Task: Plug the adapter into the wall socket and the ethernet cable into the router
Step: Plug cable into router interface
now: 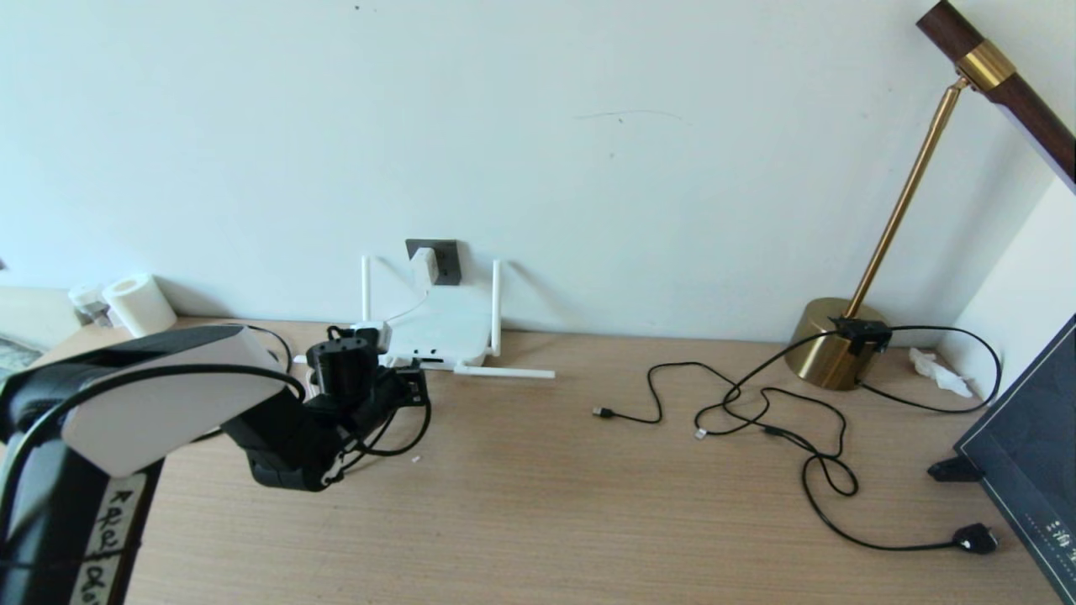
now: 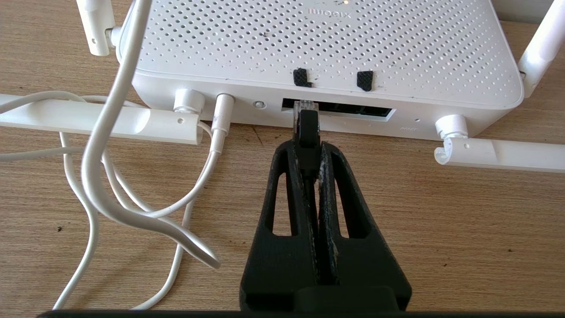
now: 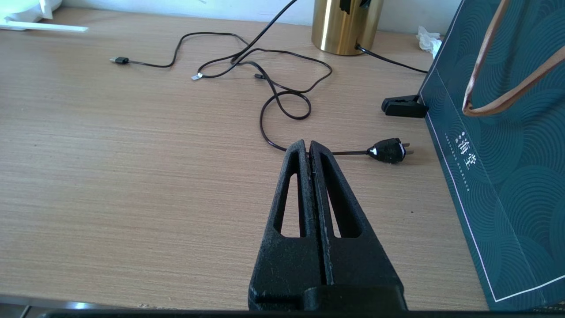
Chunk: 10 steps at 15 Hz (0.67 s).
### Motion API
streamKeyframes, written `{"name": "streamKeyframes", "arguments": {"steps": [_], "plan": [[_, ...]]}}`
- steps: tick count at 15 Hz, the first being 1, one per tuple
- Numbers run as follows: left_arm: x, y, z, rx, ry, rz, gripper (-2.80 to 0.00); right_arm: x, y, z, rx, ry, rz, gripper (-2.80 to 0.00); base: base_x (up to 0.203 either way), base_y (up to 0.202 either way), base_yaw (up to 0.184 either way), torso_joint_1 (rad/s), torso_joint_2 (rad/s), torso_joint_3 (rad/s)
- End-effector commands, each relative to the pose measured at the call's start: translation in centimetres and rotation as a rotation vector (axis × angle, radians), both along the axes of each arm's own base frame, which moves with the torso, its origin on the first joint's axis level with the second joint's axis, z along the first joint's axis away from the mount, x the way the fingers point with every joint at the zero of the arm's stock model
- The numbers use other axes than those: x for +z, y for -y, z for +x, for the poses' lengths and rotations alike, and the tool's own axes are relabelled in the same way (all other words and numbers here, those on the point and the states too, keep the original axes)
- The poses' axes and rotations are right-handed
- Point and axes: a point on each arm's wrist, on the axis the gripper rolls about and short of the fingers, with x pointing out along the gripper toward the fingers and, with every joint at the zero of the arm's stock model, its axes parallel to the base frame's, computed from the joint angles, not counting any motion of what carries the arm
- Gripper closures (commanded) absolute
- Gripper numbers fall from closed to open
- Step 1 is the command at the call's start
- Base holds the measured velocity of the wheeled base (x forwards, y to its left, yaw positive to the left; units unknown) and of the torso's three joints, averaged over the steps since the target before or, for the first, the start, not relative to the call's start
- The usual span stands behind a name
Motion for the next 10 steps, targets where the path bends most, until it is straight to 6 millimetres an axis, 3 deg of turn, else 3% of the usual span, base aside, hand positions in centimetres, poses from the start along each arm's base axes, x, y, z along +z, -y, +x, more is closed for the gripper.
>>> {"name": "streamKeyframes", "arguments": {"steps": [1, 10], "plan": [[-0.01, -0.05, 0.07, 0.002, 0.006, -0.002, 0.00, 0.00, 0.00, 0.00, 0.001, 0.000, -0.001, 0.00, 0.000, 0.000, 0.000, 0.000, 0.00, 0.000], [0.01, -0.09, 0.24, 0.004, 0.008, -0.002, 0.00, 0.00, 0.00, 0.00, 0.001, 0.000, -0.001, 0.00, 0.000, 0.000, 0.000, 0.000, 0.00, 0.000]]}}
